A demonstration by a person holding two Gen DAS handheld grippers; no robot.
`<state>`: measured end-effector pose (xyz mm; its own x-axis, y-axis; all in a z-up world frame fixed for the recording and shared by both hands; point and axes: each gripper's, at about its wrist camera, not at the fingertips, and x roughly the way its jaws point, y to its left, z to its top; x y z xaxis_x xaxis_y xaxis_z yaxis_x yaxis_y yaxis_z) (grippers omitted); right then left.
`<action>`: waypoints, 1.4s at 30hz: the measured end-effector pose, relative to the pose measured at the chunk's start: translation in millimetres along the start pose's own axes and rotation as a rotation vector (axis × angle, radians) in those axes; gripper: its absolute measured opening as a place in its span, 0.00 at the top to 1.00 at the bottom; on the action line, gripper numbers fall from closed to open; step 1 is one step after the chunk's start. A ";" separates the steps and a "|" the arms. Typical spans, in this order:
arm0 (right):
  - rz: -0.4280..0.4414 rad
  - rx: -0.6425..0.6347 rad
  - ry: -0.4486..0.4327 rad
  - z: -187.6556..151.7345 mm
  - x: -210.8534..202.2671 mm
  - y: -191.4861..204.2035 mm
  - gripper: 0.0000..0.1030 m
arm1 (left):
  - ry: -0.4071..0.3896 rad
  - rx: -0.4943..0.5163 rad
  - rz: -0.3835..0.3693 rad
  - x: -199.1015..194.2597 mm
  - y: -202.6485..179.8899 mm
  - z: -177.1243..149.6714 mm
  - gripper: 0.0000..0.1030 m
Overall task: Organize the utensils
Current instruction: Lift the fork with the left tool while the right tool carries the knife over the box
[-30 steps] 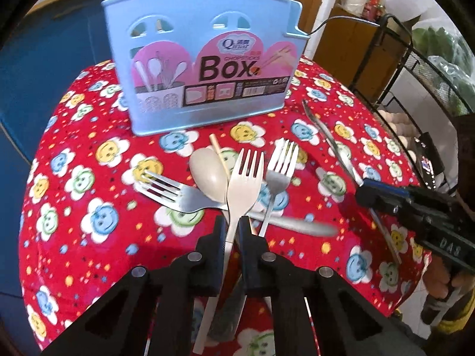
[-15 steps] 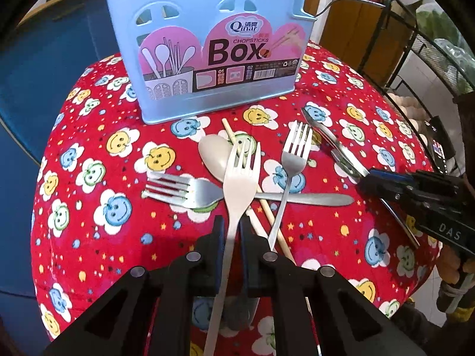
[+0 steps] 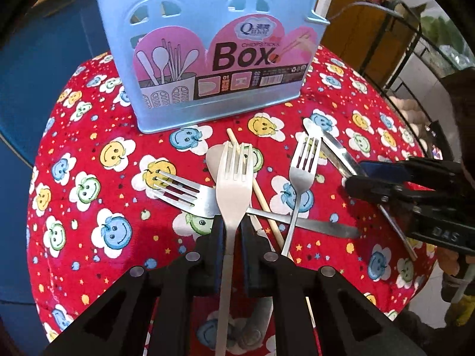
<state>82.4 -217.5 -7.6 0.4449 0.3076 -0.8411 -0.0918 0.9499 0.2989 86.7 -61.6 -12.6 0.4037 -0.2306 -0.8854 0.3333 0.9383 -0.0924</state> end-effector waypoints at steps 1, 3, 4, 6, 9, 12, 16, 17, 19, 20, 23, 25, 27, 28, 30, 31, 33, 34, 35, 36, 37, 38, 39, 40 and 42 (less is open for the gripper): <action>0.002 0.004 0.012 2.8 2.9 -1.0 0.63 | -0.005 -0.005 -0.009 -0.4 1.1 -0.5 0.90; 0.002 -0.005 0.024 7.7 5.3 -0.7 0.63 | -0.016 -0.016 -0.023 -2.1 4.4 -2.9 0.90; 0.000 -0.009 0.027 8.7 5.9 -0.4 0.63 | -0.027 -0.024 -0.033 -3.9 6.1 -4.3 0.90; -0.009 -0.022 0.032 10.2 7.1 0.8 0.66 | -0.043 -0.030 -0.044 -7.4 7.5 -7.2 0.90; -0.064 -0.030 0.027 10.8 8.6 0.9 0.85 | -0.084 -0.047 -0.063 -17.0 9.7 -11.3 0.90; -0.057 -0.004 0.022 11.7 8.2 -5.4 0.95 | -0.126 -0.072 -0.078 -29.0 12.5 -15.7 0.90; 0.017 0.051 -0.029 6.4 -0.6 -13.1 0.96 | -0.180 -0.075 -0.075 -44.2 13.0 -20.2 0.91; 0.034 0.058 -0.051 4.0 -4.5 -13.2 0.96 | -0.197 -0.073 -0.073 -49.2 12.9 -21.4 0.91; 0.056 0.063 -0.101 0.3 -13.2 -11.1 0.96 | -0.229 -0.074 -0.073 -58.3 13.1 -22.7 0.91; 0.067 0.067 -0.129 -2.5 -19.3 -10.8 0.96 | -0.249 -0.077 -0.077 -63.8 13.2 -23.0 0.91; 0.081 0.066 -0.207 -9.4 -38.4 -8.1 0.96 | -0.305 -0.086 -0.086 -78.9 13.9 -22.3 0.91; 0.072 0.052 -0.259 -13.0 -50.8 -3.6 0.96 | -0.343 -0.088 -0.086 -88.5 14.2 -20.6 0.91; 0.067 0.037 -0.324 -16.0 -66.1 1.8 0.96 | -0.394 -0.090 -0.088 -100.2 14.3 -17.8 0.91; 0.064 0.035 -0.344 -17.4 -71.1 2.8 0.96 | -0.420 -0.089 -0.087 -105.6 14.7 -15.8 0.91; 0.061 0.037 -0.396 -17.4 -82.3 7.3 0.96 | -0.455 -0.088 -0.084 -112.2 14.9 -11.8 0.92; 0.064 0.039 -0.412 -16.4 -85.2 7.3 0.96 | -0.477 -0.088 -0.081 -117.0 15.3 -9.0 0.92; 0.072 0.053 -0.454 -16.7 -93.4 7.3 0.96 | -0.507 -0.087 -0.080 -123.6 16.3 -4.2 0.92; 0.078 0.058 -0.465 -15.8 -96.1 6.7 0.96 | -0.521 -0.084 -0.075 -127.1 16.3 -2.0 0.92; 0.086 0.064 -0.474 -15.1 -97.9 5.8 0.96 | -0.530 -0.081 -0.070 -129.6 15.5 -0.2 0.92; 0.091 0.070 -0.479 -14.5 -98.6 4.9 0.96 | -0.538 -0.079 -0.063 -131.5 16.1 2.2 0.92; 0.094 0.075 -0.483 -13.3 -98.7 4.6 0.96 | -0.549 -0.082 -0.059 -134.5 17.1 5.5 0.92; 0.099 0.078 -0.485 -13.2 -99.4 3.8 0.96 | -0.554 -0.084 -0.059 -137.0 16.9 7.3 0.92; 0.101 0.079 -0.485 -12.6 -98.9 4.7 0.96 | -0.562 -0.084 -0.058 -140.5 17.7 10.8 0.92; 0.100 0.080 -0.485 -13.0 -98.9 4.7 0.96 | -0.571 -0.082 -0.052 -144.7 17.5 14.0 0.92; 0.100 0.080 -0.485 -13.6 -98.7 4.3 0.96 | -0.592 -0.074 -0.040 -153.1 17.7 21.2 0.92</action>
<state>26.0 -243.0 70.5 0.8019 0.3178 -0.5059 -0.0949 0.9038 0.4172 48.8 -15.2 130.9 0.8051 -0.3510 -0.4782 0.3068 0.9363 -0.1706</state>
